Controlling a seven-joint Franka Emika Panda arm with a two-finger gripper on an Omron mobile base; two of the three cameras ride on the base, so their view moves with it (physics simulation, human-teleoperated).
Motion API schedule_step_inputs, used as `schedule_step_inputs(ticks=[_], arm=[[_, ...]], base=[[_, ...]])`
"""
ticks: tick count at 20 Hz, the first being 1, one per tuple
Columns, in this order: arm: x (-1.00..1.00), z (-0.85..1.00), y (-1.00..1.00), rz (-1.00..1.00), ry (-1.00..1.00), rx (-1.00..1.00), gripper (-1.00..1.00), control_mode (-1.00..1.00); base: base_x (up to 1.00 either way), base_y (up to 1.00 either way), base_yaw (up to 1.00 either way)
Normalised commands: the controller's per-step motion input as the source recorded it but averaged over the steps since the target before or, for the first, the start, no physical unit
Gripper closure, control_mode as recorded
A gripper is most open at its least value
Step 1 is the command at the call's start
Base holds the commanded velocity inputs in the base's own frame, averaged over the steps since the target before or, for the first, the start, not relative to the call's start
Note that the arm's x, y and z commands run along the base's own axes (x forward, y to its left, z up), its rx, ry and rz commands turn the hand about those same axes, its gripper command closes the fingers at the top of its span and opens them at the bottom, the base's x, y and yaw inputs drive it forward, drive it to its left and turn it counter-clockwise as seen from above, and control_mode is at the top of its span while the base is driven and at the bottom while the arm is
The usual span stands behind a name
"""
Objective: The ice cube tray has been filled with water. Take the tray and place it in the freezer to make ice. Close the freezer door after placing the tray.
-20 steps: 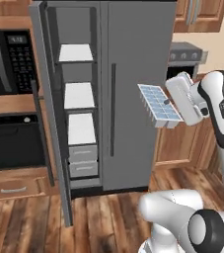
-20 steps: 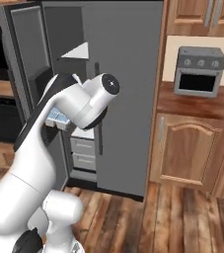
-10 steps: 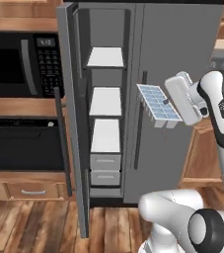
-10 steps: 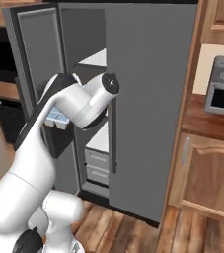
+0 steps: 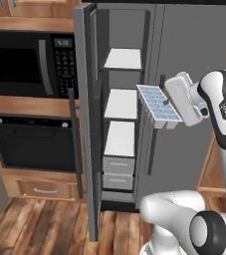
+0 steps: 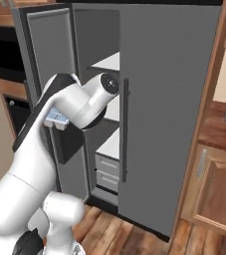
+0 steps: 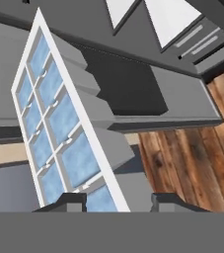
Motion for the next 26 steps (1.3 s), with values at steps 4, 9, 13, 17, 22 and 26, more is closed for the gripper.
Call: schedule_step_inputs(ticks=[4, 9, 13, 17, 22, 26], arm=[[0.0, 0.0, 0.0, 0.0, 0.0, 0.0, 1.0, 1.0], [0.0, 0.0, 0.0, 0.0, 0.0, 0.0, 1.0, 1.0], [0.0, 0.0, 0.0, 0.0, 0.0, 0.0, 1.0, 1.0], [0.0, 0.0, 0.0, 0.0, 0.0, 0.0, 1.0, 1.0], [0.0, 0.0, 0.0, 0.0, 0.0, 0.0, 1.0, 1.0], [0.0, 0.0, 0.0, 0.0, 0.0, 0.0, 1.0, 1.0]], base=[[0.76, 0.26, 0.08], [0.87, 0.29, 0.04], [0.47, 0.06, 0.0], [0.33, 0.0, 0.0], [0.3, 0.0, 0.0], [0.03, 0.0, -0.03]])
